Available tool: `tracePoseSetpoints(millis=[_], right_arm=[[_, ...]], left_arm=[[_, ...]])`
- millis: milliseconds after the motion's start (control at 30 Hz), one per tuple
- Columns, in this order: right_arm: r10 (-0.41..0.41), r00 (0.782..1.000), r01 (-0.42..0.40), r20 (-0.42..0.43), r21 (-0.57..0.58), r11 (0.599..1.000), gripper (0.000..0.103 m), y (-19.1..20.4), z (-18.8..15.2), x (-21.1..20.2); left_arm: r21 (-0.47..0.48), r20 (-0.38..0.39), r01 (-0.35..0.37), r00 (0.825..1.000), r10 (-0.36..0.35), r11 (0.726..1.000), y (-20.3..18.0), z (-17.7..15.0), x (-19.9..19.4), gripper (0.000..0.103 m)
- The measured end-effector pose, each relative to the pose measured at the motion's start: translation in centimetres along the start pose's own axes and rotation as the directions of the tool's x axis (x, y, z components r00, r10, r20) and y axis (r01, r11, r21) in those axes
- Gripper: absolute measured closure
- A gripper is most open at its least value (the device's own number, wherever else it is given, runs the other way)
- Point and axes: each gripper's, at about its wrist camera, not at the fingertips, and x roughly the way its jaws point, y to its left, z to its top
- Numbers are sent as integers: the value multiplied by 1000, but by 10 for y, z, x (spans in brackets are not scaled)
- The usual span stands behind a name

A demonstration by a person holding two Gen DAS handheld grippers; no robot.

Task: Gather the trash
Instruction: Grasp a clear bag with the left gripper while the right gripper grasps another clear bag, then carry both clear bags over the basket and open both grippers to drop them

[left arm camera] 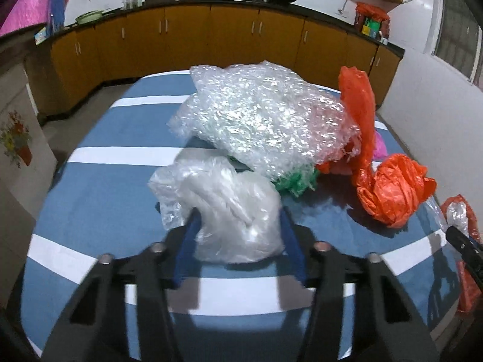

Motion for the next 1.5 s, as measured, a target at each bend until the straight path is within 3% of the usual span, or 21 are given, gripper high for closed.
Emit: tracePoseSetpoints(millis=[33,133,333,867,1167,1500], right_arm=[[2,1000,-2,1,1,1000,81,0,0,-1],[10,1000,-10,2,8,1000,81,0,-1,-4],[27,1000,-27,17,22,999,81,-3,0,-15],[66,995,-71,78,56,996,85,-14,-3,-47],[52,987,-63,149,71,995,85,-31,0,-80],[-22,980,-1,198,117,993,85,-69,-7,-108]], left_arm=[[5,3,6,1000,-6,1000,0,0,0,70],[21,17,24,1000,-24,999,-1,-2,-4,80],[25,46,45,998,-46,999,3,-7,-20,88],[69,110,143,983,-150,987,-17,-16,-75,90],[129,132,253,954,-269,959,-58,-11,-102,90],[224,115,358,914,-389,907,-122,-15,-117,90]])
